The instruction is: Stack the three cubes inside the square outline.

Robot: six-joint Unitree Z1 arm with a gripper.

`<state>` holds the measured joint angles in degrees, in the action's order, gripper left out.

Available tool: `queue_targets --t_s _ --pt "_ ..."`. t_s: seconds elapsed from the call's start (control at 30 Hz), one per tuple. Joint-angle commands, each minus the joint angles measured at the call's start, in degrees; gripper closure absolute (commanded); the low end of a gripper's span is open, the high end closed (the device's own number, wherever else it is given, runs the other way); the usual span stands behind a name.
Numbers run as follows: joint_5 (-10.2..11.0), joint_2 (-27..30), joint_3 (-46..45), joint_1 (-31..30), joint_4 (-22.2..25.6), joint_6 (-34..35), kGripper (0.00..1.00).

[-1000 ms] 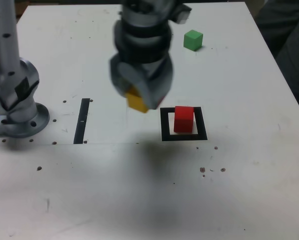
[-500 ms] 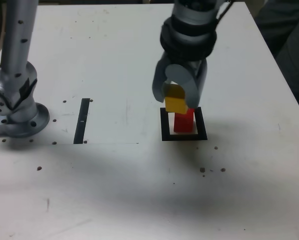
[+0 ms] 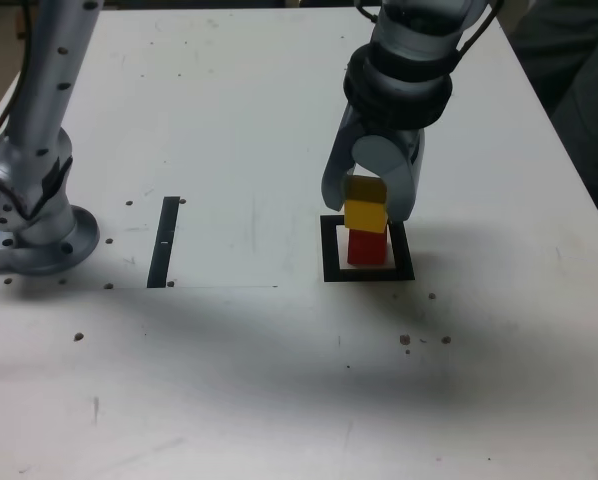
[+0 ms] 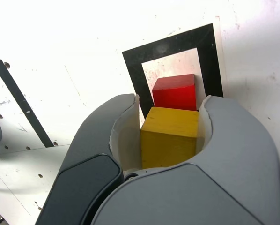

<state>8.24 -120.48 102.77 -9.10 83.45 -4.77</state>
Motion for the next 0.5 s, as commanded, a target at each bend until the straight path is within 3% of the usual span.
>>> queue_targets --t_s 0.0,0.47 --pt "0.00 -0.45 -0.06 0.65 0.21 -0.34 0.67" --pt "-0.33 -1.60 -0.82 1.80 -0.41 -0.77 0.67"
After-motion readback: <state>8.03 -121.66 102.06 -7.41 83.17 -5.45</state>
